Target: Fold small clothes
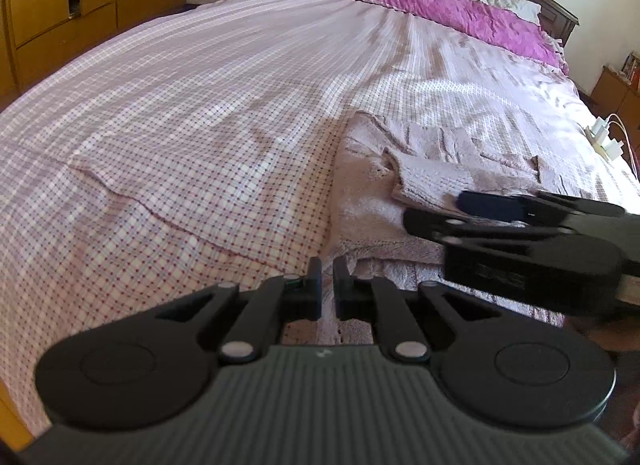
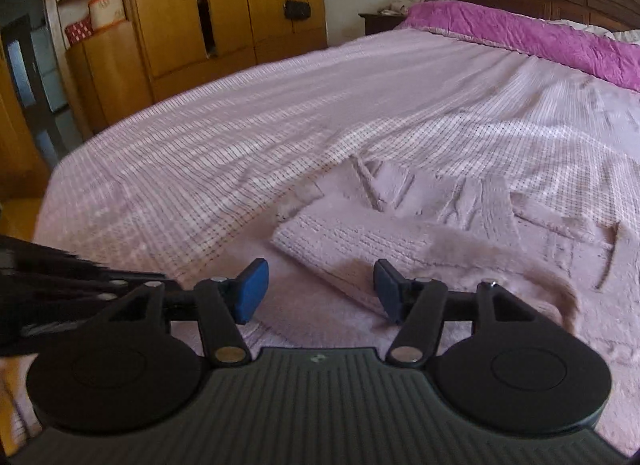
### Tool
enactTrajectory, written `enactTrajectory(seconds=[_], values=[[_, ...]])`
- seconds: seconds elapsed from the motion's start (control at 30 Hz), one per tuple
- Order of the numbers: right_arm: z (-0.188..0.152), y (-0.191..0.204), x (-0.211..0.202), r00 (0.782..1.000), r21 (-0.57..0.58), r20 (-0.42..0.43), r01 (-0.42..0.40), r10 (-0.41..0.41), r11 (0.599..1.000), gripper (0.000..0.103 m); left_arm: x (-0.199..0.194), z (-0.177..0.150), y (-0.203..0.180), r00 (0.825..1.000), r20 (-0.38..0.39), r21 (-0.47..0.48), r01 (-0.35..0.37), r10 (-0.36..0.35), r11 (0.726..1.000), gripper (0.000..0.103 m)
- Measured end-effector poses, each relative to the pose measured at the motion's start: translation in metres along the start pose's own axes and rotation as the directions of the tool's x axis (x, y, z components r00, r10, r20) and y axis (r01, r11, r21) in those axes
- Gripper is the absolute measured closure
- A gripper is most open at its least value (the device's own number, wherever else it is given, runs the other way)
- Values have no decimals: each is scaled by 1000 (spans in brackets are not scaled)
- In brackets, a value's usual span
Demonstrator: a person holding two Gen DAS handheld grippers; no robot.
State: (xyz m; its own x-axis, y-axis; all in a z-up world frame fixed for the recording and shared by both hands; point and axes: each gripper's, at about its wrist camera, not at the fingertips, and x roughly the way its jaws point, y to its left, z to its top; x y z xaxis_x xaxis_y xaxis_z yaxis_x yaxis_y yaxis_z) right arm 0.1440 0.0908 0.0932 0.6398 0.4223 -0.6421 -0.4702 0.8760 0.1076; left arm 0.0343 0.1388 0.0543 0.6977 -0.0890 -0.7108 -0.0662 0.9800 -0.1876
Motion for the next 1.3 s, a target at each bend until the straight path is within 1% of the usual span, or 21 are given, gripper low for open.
enactTrajectory(seconds=[0.03,0.07,0.1,0.13,0.17,0.2,0.37,0.5,0.67,0.83,0.93,1.0,1.07,1.23,1.3], values=[[1,0,6,1000,0,-5,13,-13,1000,39,-1,0,0,1000,2,2,3,-3,1000,95],[2,-2,11,1000,8,-2,25,-25,1000,48,-1,0,-1,1000,3,5,6,-6,1000,95],[3,-4,14,999,17,0,38,-38,999,63,-2,0,-2,1000,5,7,8,-8,1000,95],[4,-5,15,999,26,3,54,-54,998,68,-2,1,-2,1000,6,10,10,-10,1000,95],[5,-8,14,998,35,7,57,-57,998,81,-2,2,-3,1000,8,12,11,-12,1000,95],[5,-12,12,998,47,16,52,-53,998,92,-2,3,-4,1000,11,13,13,-13,1000,95],[12,-32,-19,990,112,118,58,-71,992,94,-2,7,-8,1000,23,15,20,-21,1000,95],[18,-52,-50,974,173,196,78,-112,982,95,0,12,-13,999,31,22,29,-30,999,95],[18,-84,-98,940,266,288,105,-183,958,95,4,20,-20,998,48,38,33,-35,999,95],[6,-118,-146,898,347,342,154,-278,925,95,13,27,-29,997,48,49,50,-52,998,95],[-8,-141,-168,882,386,337,189,-328,903,95,20,28,-35,998,36,72,45,-48,996,95],[-23,-157,-179,871,418,320,224,-373,881,95,25,28,-39,998,29,87,44,-47,995,95],[-39,-175,-187,864,460,297,243,-406,854,95,29,26,-42,999,18,97,42,-44,994,95],[-88,-213,-196,876,576,216,242,-431,781,95,37,22,-47,999,-4,116,36,-36,993,95],[-108,-222,-194,887,603,183,239,-424,761,95,39,21,-48,999,-7,125,32,-31,992,95]])
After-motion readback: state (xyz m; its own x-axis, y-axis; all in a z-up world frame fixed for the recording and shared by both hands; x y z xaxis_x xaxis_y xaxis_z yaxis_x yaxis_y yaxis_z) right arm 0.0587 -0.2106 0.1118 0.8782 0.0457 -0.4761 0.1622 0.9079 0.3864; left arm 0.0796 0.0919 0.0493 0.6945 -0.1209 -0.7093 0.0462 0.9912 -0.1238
